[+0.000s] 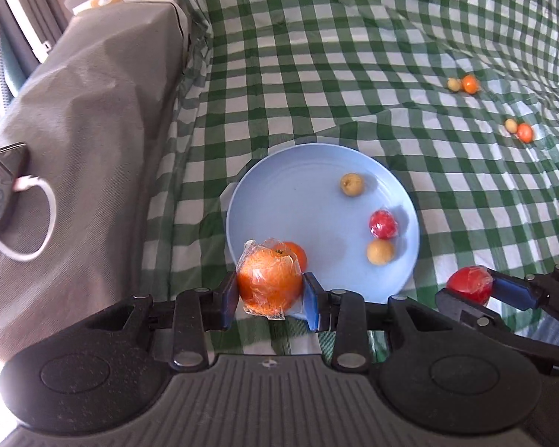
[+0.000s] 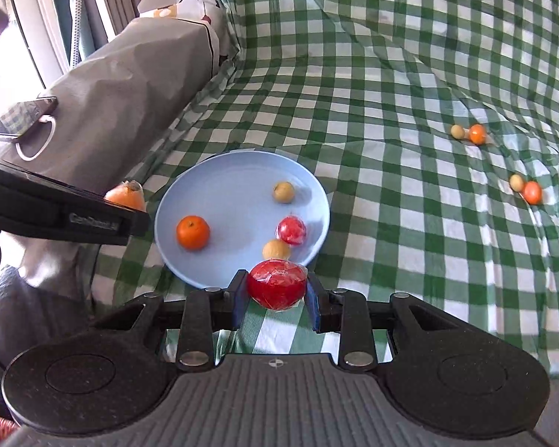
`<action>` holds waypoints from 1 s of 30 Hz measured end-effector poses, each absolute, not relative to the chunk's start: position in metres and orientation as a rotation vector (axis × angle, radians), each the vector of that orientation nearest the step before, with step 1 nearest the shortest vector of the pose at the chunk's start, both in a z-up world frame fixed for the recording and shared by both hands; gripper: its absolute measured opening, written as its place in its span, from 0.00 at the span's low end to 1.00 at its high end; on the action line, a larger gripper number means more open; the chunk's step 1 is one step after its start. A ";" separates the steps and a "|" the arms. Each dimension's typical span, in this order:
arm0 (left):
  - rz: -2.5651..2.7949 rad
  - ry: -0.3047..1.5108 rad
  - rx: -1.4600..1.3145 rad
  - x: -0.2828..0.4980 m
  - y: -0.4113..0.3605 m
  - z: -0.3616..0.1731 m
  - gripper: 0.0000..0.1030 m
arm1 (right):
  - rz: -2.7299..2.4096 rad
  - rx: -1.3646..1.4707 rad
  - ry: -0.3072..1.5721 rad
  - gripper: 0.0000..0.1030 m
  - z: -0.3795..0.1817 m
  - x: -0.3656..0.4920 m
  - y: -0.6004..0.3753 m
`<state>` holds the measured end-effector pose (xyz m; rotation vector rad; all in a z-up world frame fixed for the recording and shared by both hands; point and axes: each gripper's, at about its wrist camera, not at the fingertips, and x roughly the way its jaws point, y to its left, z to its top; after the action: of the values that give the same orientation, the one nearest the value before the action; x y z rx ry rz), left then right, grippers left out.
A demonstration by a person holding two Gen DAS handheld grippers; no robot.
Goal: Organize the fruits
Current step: 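Open the left tool over the plate while the right tool releases the red fruit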
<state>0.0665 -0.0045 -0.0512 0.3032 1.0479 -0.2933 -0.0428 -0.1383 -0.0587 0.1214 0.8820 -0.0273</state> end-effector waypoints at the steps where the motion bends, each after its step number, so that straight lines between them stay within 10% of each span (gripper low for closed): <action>1: -0.292 1.055 0.306 0.072 -0.006 -0.055 0.39 | -0.025 0.123 0.886 0.32 -0.062 -0.037 -0.139; 13: -0.286 1.100 0.351 0.129 -0.025 -0.103 0.39 | -0.003 0.094 0.965 0.33 -0.114 0.028 -0.138; 14: -0.295 1.083 0.355 0.131 -0.026 -0.103 0.43 | 0.001 0.092 0.965 0.34 -0.117 0.032 -0.138; 17: -0.279 1.043 0.353 0.132 -0.027 -0.097 1.00 | 0.023 0.065 0.978 0.62 -0.121 0.041 -0.137; 30: -0.220 1.078 0.367 0.059 0.005 -0.051 1.00 | 0.014 0.125 0.949 0.89 -0.063 -0.037 -0.134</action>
<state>0.0585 0.0055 -0.0512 0.3670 1.0775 -0.2195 -0.0369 -0.1336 -0.0634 0.1251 0.9486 0.0136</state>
